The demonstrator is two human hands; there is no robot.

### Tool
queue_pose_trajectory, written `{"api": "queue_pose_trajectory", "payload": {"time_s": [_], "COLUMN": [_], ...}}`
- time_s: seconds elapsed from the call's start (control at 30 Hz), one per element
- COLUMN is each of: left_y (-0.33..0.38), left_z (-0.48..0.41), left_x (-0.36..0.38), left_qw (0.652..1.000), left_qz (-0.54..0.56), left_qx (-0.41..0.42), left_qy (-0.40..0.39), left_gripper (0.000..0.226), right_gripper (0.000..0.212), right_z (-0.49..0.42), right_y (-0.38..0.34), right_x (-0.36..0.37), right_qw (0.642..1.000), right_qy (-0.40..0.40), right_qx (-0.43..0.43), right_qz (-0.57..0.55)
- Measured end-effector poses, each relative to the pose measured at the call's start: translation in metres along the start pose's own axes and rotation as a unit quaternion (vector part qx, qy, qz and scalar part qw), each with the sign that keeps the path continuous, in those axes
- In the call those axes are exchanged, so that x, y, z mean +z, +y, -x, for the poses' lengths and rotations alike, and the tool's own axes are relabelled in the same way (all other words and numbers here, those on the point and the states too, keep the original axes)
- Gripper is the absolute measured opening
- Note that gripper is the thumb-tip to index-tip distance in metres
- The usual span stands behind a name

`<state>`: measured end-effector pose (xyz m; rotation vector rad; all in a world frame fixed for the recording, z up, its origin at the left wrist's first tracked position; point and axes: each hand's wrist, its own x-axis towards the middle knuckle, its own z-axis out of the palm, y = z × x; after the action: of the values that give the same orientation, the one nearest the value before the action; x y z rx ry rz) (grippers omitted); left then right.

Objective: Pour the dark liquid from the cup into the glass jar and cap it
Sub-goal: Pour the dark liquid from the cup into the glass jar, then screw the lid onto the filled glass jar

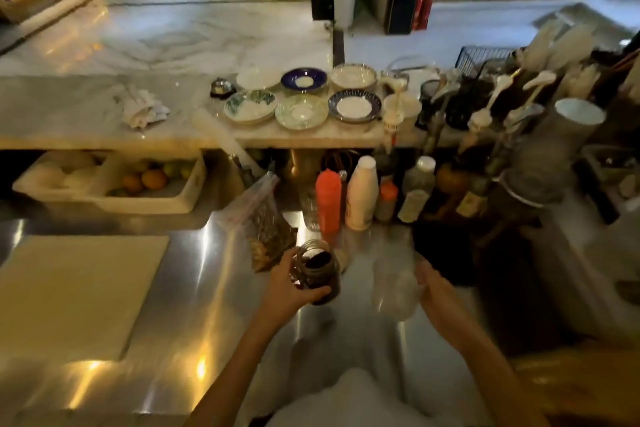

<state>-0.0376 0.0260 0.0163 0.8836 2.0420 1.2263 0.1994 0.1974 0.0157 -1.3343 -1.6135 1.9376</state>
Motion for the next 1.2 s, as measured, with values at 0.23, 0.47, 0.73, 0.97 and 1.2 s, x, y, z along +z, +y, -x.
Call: {"api": "queue_pose_trajectory", "payload": {"time_s": [0.23,0.47,0.73,0.97,1.2], "left_y": [-0.067,-0.082,-0.093,-0.099,-0.096], "left_z": [0.011,0.006,0.002,-0.004,-0.008], "left_x": [0.044,0.054,0.048,0.046,0.044], "left_qw": [0.997,0.993,0.989,0.983,0.984], "left_qz": [-0.041,-0.048,-0.046,-0.058,-0.048], "left_qx": [-0.038,-0.022,-0.022,-0.029,-0.017], "left_qy": [-0.061,-0.104,-0.135,-0.174,-0.173], "left_gripper": [0.083,0.08,0.08,0.085,0.084], "right_gripper": [0.056,0.053,0.064,0.056,0.045], "right_z": [0.007,0.006,-0.001,0.029,-0.075], "right_y": [0.058,0.072,0.074,0.039,-0.014], "right_x": [0.006,0.003,-0.013,-0.023,0.05], "right_qw": [0.99,0.964,0.936,0.866,0.901], "right_qy": [0.115,0.234,0.248,0.271,0.052], "right_qx": [0.065,0.099,0.214,0.129,-0.01], "right_qz": [0.047,0.076,0.127,0.401,0.43]}}
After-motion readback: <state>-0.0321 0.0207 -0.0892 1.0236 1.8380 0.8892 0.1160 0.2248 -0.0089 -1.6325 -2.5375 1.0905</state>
